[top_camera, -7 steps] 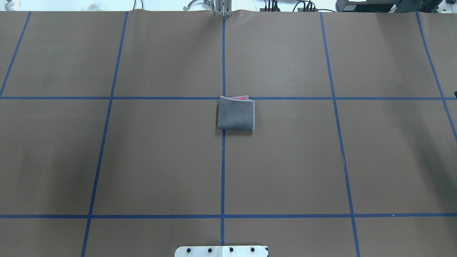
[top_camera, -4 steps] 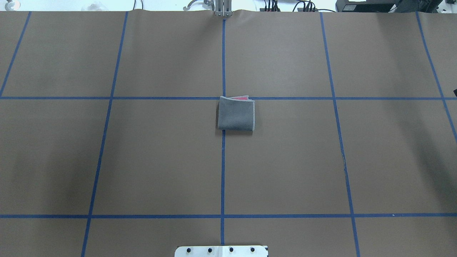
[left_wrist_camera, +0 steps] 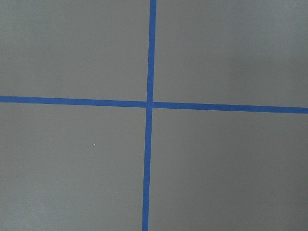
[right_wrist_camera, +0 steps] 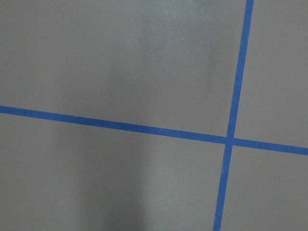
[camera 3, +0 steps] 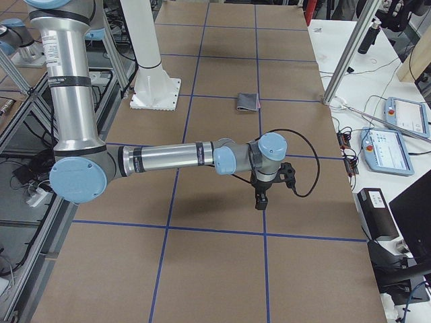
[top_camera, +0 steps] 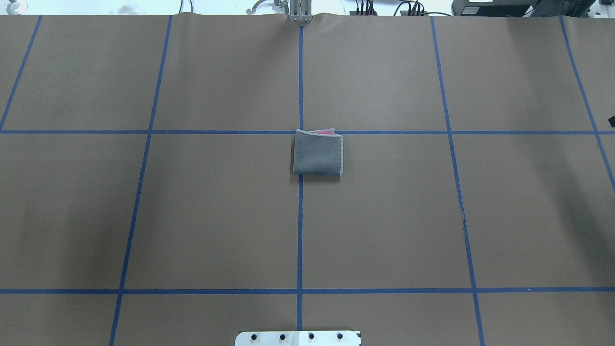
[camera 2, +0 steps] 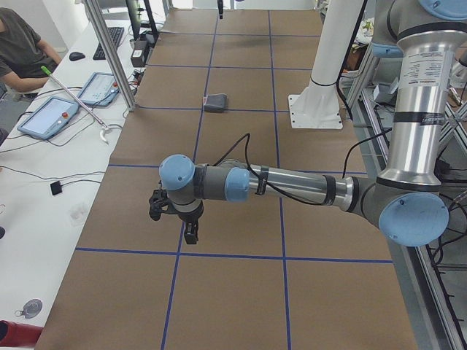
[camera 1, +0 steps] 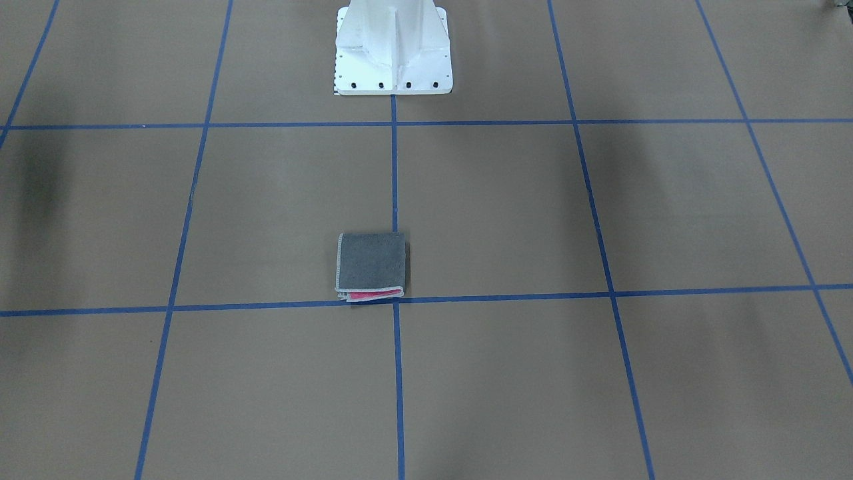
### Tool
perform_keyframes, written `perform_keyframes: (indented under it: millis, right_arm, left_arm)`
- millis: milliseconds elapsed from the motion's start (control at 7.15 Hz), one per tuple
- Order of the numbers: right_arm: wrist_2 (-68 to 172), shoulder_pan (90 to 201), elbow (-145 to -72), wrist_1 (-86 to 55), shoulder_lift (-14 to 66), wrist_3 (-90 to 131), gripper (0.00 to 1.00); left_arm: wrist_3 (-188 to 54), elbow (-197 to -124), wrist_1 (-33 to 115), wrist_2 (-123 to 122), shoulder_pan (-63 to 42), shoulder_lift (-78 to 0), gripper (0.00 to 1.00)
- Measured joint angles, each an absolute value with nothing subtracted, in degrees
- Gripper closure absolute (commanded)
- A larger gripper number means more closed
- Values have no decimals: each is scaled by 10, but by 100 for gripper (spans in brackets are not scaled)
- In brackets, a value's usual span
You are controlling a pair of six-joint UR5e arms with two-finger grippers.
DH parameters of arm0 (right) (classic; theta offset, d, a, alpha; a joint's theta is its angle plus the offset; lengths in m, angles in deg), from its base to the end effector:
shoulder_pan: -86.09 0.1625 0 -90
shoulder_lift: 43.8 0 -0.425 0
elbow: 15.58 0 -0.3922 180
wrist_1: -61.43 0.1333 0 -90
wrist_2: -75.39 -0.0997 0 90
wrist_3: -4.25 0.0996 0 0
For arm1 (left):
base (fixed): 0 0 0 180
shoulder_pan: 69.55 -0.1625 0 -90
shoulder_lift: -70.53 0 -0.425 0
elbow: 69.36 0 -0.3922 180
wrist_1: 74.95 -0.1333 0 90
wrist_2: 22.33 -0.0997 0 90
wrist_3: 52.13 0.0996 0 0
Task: Fold towel twice with both arms
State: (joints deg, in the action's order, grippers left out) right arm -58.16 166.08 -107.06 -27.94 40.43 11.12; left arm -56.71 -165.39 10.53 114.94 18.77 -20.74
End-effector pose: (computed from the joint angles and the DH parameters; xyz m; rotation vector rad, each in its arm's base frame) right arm -0.0302 -0.5435 0.5937 0.0180 -0.7701 -0.1043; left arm -0.0454 -0.5028 0.6002 0.0006 0.8261 -0.0277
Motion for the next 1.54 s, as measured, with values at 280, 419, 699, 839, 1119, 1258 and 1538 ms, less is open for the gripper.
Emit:
perform_keyframes:
  millis: [280, 419, 699, 839, 1119, 1258, 1538]
  right_arm:
    - [-584, 1661, -1077, -302, 402, 108, 0]
    - [-583, 1660, -1079, -302, 406, 107, 0]
    - [-583, 1649, -1085, -300, 416, 114, 0]
    - [-588, 1646, -1093, -301, 419, 116, 0]
    - [-606, 1645, -1097, -305, 423, 115, 0]
    - [-610, 1645, -1097, -304, 424, 113, 0]
    - [-614, 1645, -1101, -304, 428, 110, 0]
  left_arm:
    - [-569, -1668, 109, 1150, 188, -187, 1]
    - [-569, -1671, 109, 1149, 188, -185, 1]
    - [-569, -1675, 110, 1148, 188, -179, 1]
    - [-568, -1677, 110, 1145, 188, -178, 1]
    - [-566, -1686, 112, 1123, 186, -180, 1]
    - [-566, -1689, 113, 1119, 185, -182, 1]
    - [-567, -1689, 113, 1120, 185, -184, 1]
